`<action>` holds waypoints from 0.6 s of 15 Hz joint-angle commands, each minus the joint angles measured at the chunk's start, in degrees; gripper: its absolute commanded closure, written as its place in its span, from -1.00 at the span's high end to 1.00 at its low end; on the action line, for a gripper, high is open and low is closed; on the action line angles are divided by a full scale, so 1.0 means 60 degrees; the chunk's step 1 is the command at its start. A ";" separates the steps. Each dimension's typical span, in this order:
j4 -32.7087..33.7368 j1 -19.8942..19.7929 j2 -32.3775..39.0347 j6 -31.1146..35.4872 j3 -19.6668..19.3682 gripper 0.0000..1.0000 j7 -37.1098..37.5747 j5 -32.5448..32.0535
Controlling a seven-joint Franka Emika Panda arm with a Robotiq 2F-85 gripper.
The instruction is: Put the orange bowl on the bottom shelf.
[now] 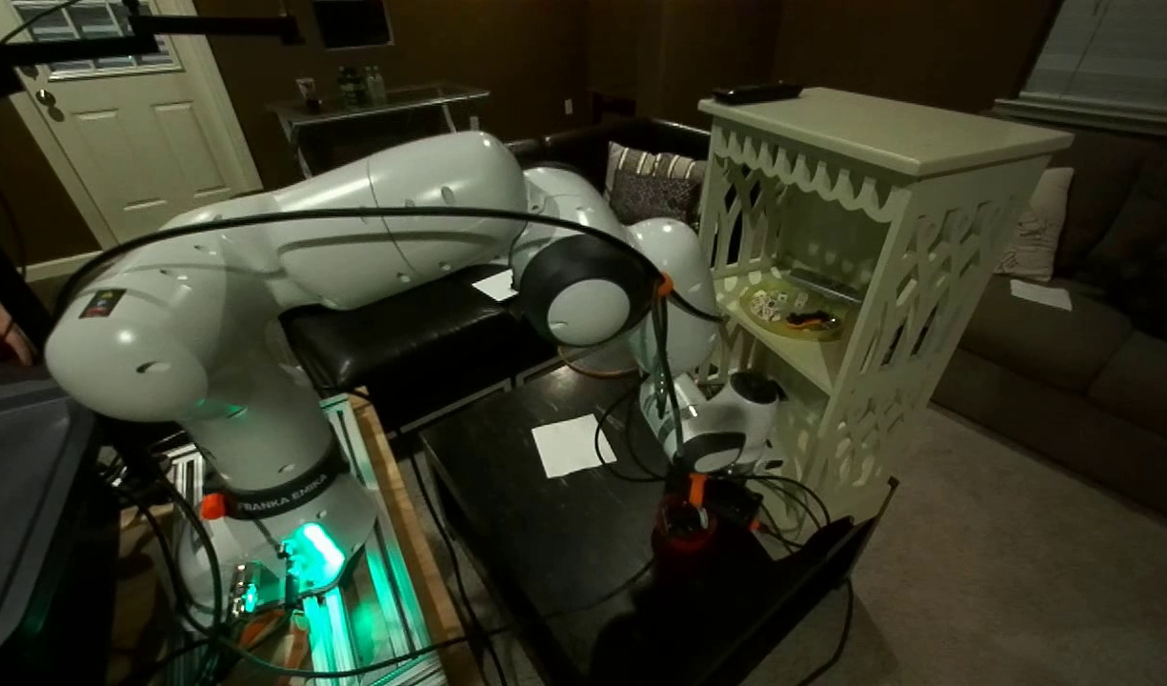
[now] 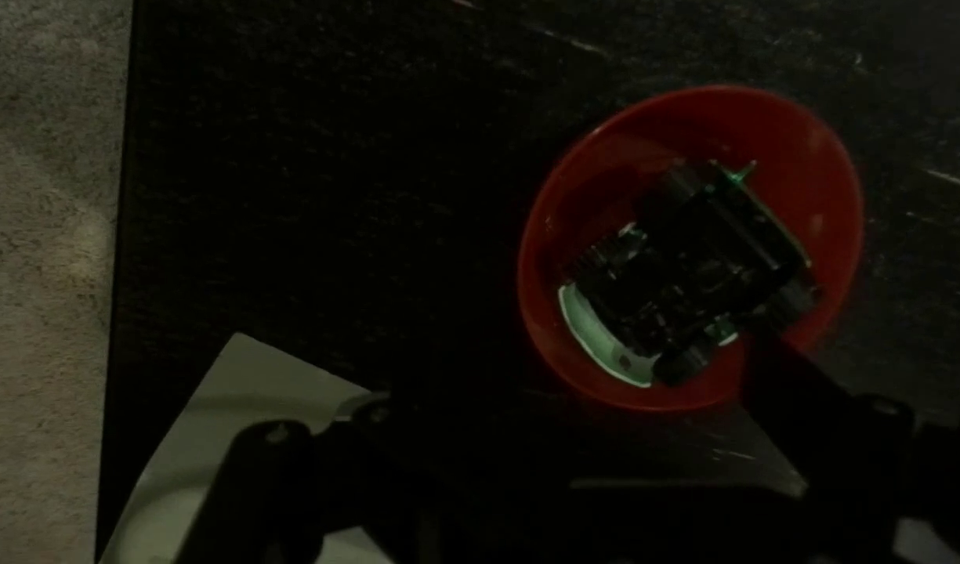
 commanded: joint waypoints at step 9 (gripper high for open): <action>0.2156 -0.0149 0.1629 -0.0562 -0.0116 0.71 -0.0543 -0.0166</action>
